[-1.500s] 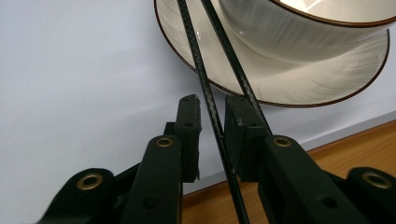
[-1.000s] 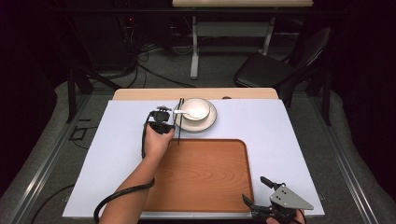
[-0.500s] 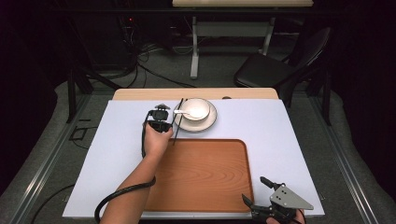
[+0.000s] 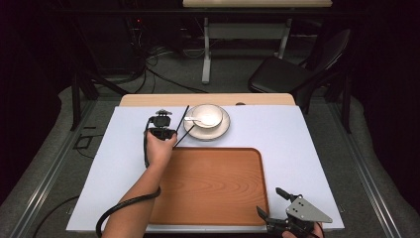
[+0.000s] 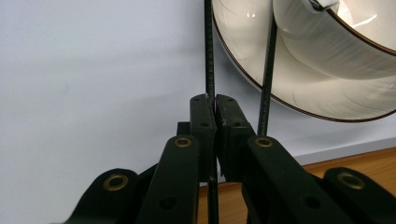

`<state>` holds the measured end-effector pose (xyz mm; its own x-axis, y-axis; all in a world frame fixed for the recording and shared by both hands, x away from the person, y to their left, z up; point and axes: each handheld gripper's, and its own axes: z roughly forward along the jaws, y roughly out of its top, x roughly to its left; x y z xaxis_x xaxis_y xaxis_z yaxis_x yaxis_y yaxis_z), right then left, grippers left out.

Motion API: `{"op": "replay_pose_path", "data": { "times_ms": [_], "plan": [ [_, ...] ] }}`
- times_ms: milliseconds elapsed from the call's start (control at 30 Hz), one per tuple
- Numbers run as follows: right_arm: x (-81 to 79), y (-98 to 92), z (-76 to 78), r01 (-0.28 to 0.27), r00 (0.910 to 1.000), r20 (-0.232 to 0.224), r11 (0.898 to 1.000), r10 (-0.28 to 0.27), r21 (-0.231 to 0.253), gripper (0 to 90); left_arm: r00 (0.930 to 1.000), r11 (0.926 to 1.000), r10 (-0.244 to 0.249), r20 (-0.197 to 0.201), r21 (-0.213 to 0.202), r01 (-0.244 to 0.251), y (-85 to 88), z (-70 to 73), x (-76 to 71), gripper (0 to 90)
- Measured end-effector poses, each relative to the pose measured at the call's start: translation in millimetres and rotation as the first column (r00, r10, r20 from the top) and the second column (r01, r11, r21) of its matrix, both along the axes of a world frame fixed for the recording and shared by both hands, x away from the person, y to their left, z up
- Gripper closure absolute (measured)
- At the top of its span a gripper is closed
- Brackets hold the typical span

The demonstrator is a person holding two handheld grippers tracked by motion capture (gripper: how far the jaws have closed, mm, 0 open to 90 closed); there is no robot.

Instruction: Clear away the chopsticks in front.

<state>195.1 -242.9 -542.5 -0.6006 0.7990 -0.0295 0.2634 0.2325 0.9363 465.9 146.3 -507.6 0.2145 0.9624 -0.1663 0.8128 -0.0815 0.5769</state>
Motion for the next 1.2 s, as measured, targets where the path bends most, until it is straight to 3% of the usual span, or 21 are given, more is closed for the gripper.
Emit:
{"op": "replay_pose_path", "data": {
  "times_ms": [367, 567, 767, 800, 833, 900, 967, 1133, 1200],
  "plan": [
    [0.3, 0.0, -0.2, 0.002, 1.0000, 0.000, 1.000, -0.002, -0.003, 14.7, 0.9993, 0.9996, -0.003, 0.038, -0.028, 0.004, 20.0, 12.3, -10.6, 86.5],
    [-0.1, 0.1, 0.0, 0.006, 1.0000, 0.000, 1.000, -0.006, -0.003, 14.7, 0.9972, 0.9976, -0.033, 0.067, -0.059, 0.037, 35.2, 19.4, -29.9, 86.5],
    [-0.2, 0.7, 0.1, 0.008, 1.0000, 0.002, 1.000, -0.008, -0.006, 14.7, 0.9940, 0.9950, -0.073, 0.082, -0.062, 0.078, 56.9, 23.6, -59.6, 86.5],
    [-0.2, 0.8, 0.0, 0.009, 1.0000, 0.002, 1.000, -0.009, -0.007, 14.7, 0.9926, 0.9942, -0.086, 0.086, -0.057, 0.091, 64.3, 23.9, -71.1, 86.5],
    [-0.2, 0.8, 0.0, 0.009, 1.0000, 0.002, 1.000, -0.009, -0.007, 14.7, 0.9926, 0.9942, -0.086, 0.086, -0.057, 0.091, 64.3, 23.9, -71.1, 86.5],
    [0.0, 1.3, -0.1, 0.009, 1.0000, 0.001, 1.000, -0.009, -0.008, 14.7, 0.9909, 0.9925, -0.100, 0.089, -0.061, 0.106, 75.2, 23.3, -89.7, 86.5],
    [0.1, 1.6, -0.2, 0.009, 1.0000, 0.001, 1.000, -0.009, -0.008, 14.7, 0.9907, 0.9919, -0.103, 0.089, -0.065, 0.109, 78.4, 22.7, -96.1, 86.5],
    [-0.2, 2.4, -0.3, 0.011, 0.9999, -0.001, 1.000, -0.011, -0.007, 14.7, 0.9907, 0.9908, -0.103, 0.089, -0.079, 0.110, 97.7, 17.5, -131.8, 86.5],
    [-0.1, 2.5, -0.4, 0.011, 0.9999, -0.001, 1.000, -0.011, -0.008, 14.7, 0.9908, 0.9905, -0.104, 0.087, -0.081, 0.111, 100.3, 15.6, -136.8, 86.5]
  ]
}}
